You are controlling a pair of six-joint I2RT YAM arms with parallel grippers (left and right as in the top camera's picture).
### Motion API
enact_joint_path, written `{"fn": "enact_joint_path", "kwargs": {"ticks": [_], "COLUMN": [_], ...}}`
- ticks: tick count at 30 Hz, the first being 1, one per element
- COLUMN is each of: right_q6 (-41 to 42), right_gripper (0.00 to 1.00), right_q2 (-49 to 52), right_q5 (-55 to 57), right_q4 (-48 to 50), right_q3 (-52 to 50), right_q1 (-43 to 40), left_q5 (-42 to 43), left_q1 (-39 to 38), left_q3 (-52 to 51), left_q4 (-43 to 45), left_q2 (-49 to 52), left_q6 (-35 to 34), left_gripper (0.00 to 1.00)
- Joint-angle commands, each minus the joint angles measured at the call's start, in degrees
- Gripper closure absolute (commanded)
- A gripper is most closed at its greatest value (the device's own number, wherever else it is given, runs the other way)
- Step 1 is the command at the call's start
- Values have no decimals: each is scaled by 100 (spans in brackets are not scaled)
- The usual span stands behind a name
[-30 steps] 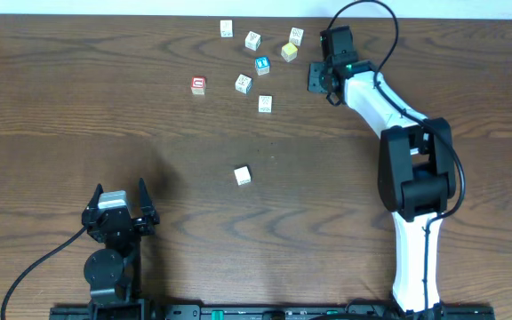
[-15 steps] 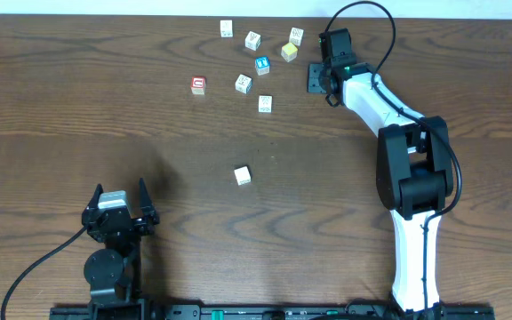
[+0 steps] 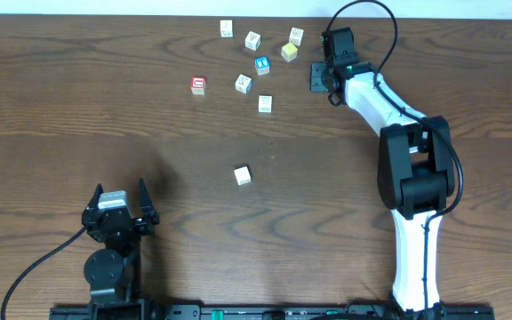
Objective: Lift 4 blocks
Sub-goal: 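Carry the W block toward center and set it down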
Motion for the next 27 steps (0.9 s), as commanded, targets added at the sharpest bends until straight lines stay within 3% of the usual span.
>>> {"fn": "enact_joint_path", "kwargs": {"ticks": [1, 7, 18, 23, 27], "right_q6": [-33, -22, 1012, 1499, 1825], "right_gripper": [99, 99, 99, 99, 99], "right_q2": [-76, -811, -2555, -2769, -2837], "right_q5": [59, 85, 442, 876, 942], "right_q4": [-341, -1178, -3228, -3161, -2323], "right_q3": [74, 74, -146, -1167, -2317], "right_q1": [70, 328, 1231, 1963, 2409], "left_q5": [-94, -94, -94, -92, -94], "left_q1": [26, 26, 26, 26, 26], "left_q3": [-98, -98, -98, -98, -98], "left_q4": [-245, -245, -245, -245, -245], "left_q2": [-33, -33, -33, -33, -33], "left_q6": [-4, -4, -4, -4, -4], "left_gripper": [24, 24, 24, 24, 24]}}
